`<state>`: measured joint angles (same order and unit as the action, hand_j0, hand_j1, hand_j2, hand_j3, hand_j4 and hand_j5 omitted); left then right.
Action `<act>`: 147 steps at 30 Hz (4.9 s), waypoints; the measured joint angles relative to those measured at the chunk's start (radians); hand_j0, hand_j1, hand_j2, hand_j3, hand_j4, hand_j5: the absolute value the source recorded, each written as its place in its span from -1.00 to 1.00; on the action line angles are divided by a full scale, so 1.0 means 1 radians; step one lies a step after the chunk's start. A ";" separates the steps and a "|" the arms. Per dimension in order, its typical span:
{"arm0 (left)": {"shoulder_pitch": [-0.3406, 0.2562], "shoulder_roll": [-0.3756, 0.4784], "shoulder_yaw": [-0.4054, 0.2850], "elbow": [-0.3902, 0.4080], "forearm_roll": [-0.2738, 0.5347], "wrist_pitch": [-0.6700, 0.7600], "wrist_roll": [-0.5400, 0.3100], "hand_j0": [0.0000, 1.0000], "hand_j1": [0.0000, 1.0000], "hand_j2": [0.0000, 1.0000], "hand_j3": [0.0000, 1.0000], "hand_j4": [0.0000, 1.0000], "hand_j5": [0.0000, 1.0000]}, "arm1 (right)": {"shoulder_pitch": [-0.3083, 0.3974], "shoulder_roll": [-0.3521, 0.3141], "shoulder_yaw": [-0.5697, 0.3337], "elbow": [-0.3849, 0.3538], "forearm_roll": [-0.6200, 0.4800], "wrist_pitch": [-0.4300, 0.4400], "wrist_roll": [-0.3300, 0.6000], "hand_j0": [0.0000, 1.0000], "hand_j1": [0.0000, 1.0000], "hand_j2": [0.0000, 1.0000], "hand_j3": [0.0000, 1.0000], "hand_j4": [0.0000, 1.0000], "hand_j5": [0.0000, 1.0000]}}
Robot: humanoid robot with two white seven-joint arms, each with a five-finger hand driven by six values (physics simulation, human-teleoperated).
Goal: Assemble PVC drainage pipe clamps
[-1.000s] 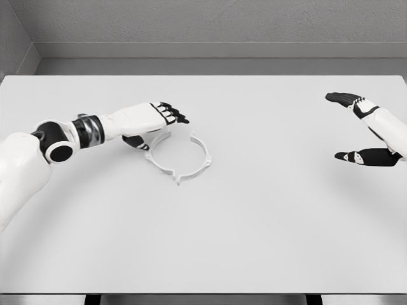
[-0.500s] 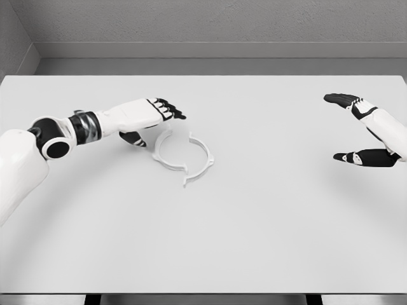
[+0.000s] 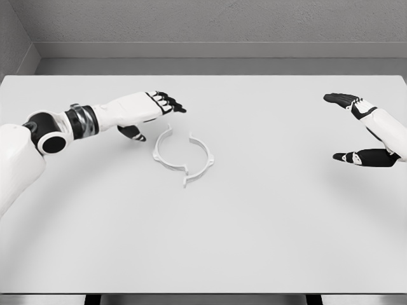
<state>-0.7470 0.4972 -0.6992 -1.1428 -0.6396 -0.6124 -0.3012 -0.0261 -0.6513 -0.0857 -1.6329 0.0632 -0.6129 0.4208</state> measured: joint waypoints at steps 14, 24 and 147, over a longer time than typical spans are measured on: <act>0.015 -0.032 -0.030 -0.066 0.008 0.000 -0.002 1.00 1.00 1.00 1.00 1.00 1.00 | 0.000 0.000 0.003 0.001 0.000 0.000 0.000 1.00 1.00 1.00 1.00 1.00 1.00; 0.018 -0.044 -0.044 -0.056 -0.003 0.000 -0.006 1.00 1.00 1.00 1.00 1.00 1.00 | 0.000 0.000 0.003 0.002 0.001 0.000 0.001 1.00 1.00 1.00 1.00 1.00 1.00; -0.137 -0.153 -0.031 0.270 -0.002 0.000 -0.023 1.00 1.00 1.00 1.00 1.00 1.00 | 0.009 0.002 0.003 0.000 -0.001 0.000 0.000 1.00 1.00 1.00 1.00 1.00 1.00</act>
<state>-0.8836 0.3437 -0.7306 -0.8727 -0.6413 -0.6125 -0.3246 -0.0169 -0.6494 -0.0827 -1.6328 0.0617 -0.6129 0.4208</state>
